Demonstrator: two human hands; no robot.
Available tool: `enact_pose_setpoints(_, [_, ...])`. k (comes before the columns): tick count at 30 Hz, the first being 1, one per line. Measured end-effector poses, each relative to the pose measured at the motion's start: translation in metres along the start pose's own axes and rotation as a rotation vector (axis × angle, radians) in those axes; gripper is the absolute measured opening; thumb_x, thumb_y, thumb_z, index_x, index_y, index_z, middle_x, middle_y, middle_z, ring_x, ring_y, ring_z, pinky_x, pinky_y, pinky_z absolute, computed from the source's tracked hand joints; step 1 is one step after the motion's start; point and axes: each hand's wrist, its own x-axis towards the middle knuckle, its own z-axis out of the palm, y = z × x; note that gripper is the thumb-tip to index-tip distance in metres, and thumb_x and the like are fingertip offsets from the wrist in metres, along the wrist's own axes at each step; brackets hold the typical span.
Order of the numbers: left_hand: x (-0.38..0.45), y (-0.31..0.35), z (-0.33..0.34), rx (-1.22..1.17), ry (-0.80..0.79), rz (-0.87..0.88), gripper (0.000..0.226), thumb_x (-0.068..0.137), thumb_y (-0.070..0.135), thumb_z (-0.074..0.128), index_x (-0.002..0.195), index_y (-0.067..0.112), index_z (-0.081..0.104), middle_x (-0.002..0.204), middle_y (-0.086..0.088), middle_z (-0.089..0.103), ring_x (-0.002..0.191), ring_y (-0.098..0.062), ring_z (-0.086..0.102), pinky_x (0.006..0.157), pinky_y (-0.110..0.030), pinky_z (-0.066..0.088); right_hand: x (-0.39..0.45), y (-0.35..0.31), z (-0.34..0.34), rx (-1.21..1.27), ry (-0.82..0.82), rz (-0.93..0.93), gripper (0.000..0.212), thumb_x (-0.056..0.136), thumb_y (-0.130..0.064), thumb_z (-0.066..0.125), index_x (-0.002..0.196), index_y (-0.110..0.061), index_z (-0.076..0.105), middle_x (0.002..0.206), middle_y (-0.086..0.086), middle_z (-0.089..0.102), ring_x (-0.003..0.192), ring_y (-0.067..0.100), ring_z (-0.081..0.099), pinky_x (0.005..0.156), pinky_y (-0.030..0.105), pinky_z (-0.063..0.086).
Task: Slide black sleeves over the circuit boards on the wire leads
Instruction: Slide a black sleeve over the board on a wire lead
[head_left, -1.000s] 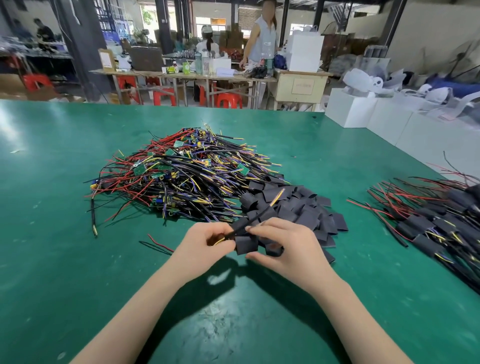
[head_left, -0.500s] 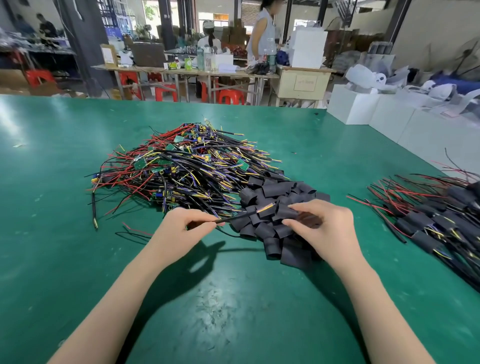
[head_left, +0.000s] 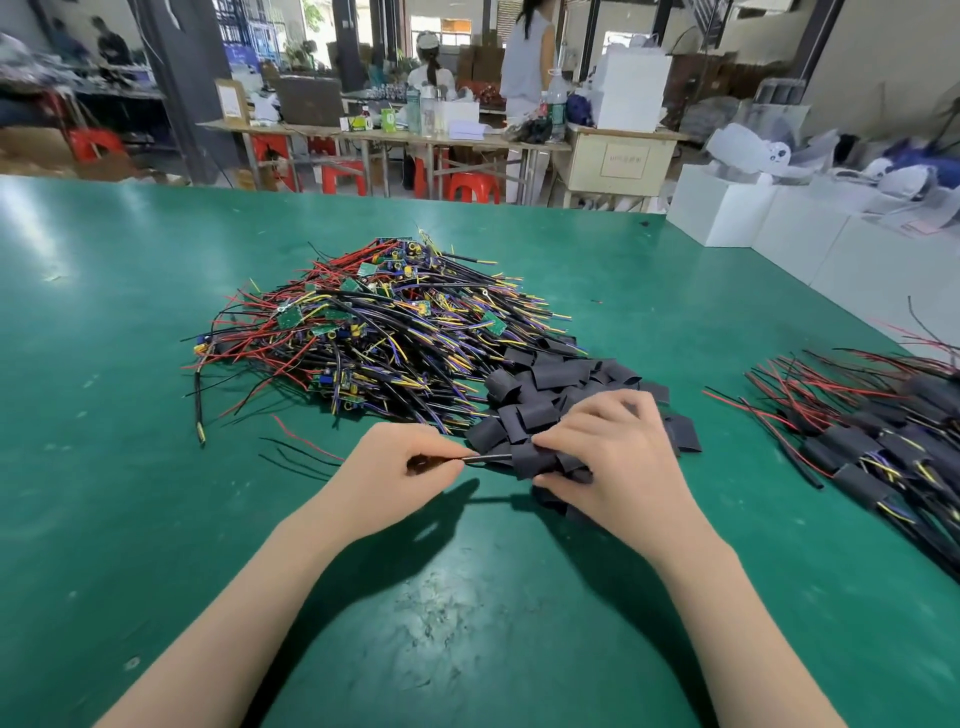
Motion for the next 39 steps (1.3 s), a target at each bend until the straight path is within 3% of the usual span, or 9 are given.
enact_pose_setpoints(3, [0.001, 0.004, 0.004, -0.025, -0.071, 0.031, 0.024, 0.092, 0.022, 0.065, 0.115, 0.022, 0.072, 0.09, 0.005, 0.07, 0.083, -0.005, 0.063, 0.077, -0.019, 0.048, 0.002, -0.009, 0.006, -0.029, -0.022, -0.023, 0.027, 0.058, -0.034, 0.085, 0.079, -0.024, 0.072, 0.075, -0.012, 0.068, 0.078, 0.018, 0.063, 0.086, 0.034, 0.033])
enact_pose_setpoints(6, [0.004, -0.009, -0.017, -0.039, -0.124, -0.04, 0.036, 0.089, 0.04, 0.06, 0.122, 0.027, 0.066, 0.109, 0.013, 0.064, 0.104, 0.001, 0.059, 0.095, -0.016, 0.041, 0.001, -0.01, 0.007, -0.009, -0.028, 0.038, 0.027, 0.058, -0.032, 0.088, 0.078, -0.023, 0.073, 0.071, -0.01, 0.069, 0.07, 0.018, 0.064, 0.083, 0.034, 0.036])
enact_pose_setpoints(10, [-0.002, -0.028, -0.037, 0.052, -0.246, -0.12, 0.033, 0.073, 0.036, 0.083, 0.101, 0.036, 0.067, 0.096, 0.02, 0.064, 0.089, -0.005, 0.06, 0.083, -0.018, 0.044, -0.001, -0.009, 0.006, 0.012, -0.024, 0.115, 0.029, 0.057, -0.033, 0.089, 0.079, -0.022, 0.074, 0.072, -0.008, 0.07, 0.068, 0.019, 0.065, 0.079, 0.037, 0.046])
enact_pose_setpoints(14, [0.0, -0.021, -0.02, 0.001, -0.197, -0.074, 0.02, 0.072, 0.023, 0.085, 0.086, 0.025, 0.071, 0.081, 0.009, 0.064, 0.073, -0.01, 0.057, 0.071, -0.03, 0.05, -0.001, -0.013, 0.008, 0.034, -0.021, 0.122, 0.029, 0.06, -0.033, 0.087, 0.084, -0.023, 0.074, 0.075, -0.009, 0.07, 0.072, 0.018, 0.065, 0.081, 0.033, 0.036])
enact_pose_setpoints(16, [0.001, -0.015, -0.016, -0.068, -0.125, -0.046, 0.019, 0.074, 0.019, 0.084, 0.087, 0.02, 0.071, 0.083, 0.003, 0.064, 0.073, -0.01, 0.058, 0.072, -0.036, 0.051, 0.0, -0.016, 0.008, 0.06, -0.035, 0.104, 0.03, 0.06, -0.034, 0.087, 0.084, -0.023, 0.073, 0.075, -0.01, 0.069, 0.071, 0.018, 0.064, 0.08, 0.033, 0.037])
enact_pose_setpoints(22, [0.0, 0.002, -0.008, -0.156, 0.012, 0.046, 0.025, 0.072, 0.011, 0.084, 0.093, 0.019, 0.073, 0.086, 0.005, 0.068, 0.081, -0.013, 0.063, 0.074, -0.032, 0.054, 0.0, -0.021, 0.006, 0.252, -0.103, 0.072, 0.029, 0.067, -0.031, 0.082, 0.092, -0.019, 0.073, 0.077, -0.006, 0.066, 0.074, 0.018, 0.062, 0.082, 0.032, 0.039])
enact_pose_setpoints(26, [0.001, 0.008, -0.005, -0.166, 0.099, 0.09, 0.029, 0.07, 0.005, 0.084, 0.093, 0.018, 0.073, 0.088, 0.005, 0.069, 0.082, -0.012, 0.064, 0.076, -0.032, 0.053, 0.0, -0.02, 0.002, 0.408, -0.06, 0.118, 0.038, 0.07, -0.036, 0.083, 0.105, -0.022, 0.074, 0.086, -0.007, 0.064, 0.082, 0.006, 0.052, 0.079, 0.024, 0.034])
enact_pose_setpoints(31, [0.001, 0.008, -0.003, -0.225, 0.047, 0.097, 0.031, 0.071, 0.0, 0.081, 0.097, 0.016, 0.074, 0.094, 0.005, 0.069, 0.087, -0.016, 0.067, 0.082, -0.034, 0.056, 0.0, -0.02, 0.001, 0.379, -0.06, 0.155, 0.04, 0.069, -0.03, 0.083, 0.107, -0.023, 0.074, 0.087, -0.007, 0.062, 0.082, 0.009, 0.052, 0.076, 0.019, 0.028])
enact_pose_setpoints(39, [0.001, 0.009, -0.003, -0.337, 0.072, 0.056, 0.036, 0.074, 0.012, 0.081, 0.104, 0.028, 0.07, 0.093, 0.004, 0.071, 0.085, -0.016, 0.069, 0.079, -0.026, 0.054, 0.0, -0.024, 0.002, 0.393, -0.033, 0.207, 0.041, 0.067, -0.025, 0.08, 0.107, -0.022, 0.074, 0.089, -0.006, 0.061, 0.086, 0.013, 0.055, 0.08, 0.029, 0.041])
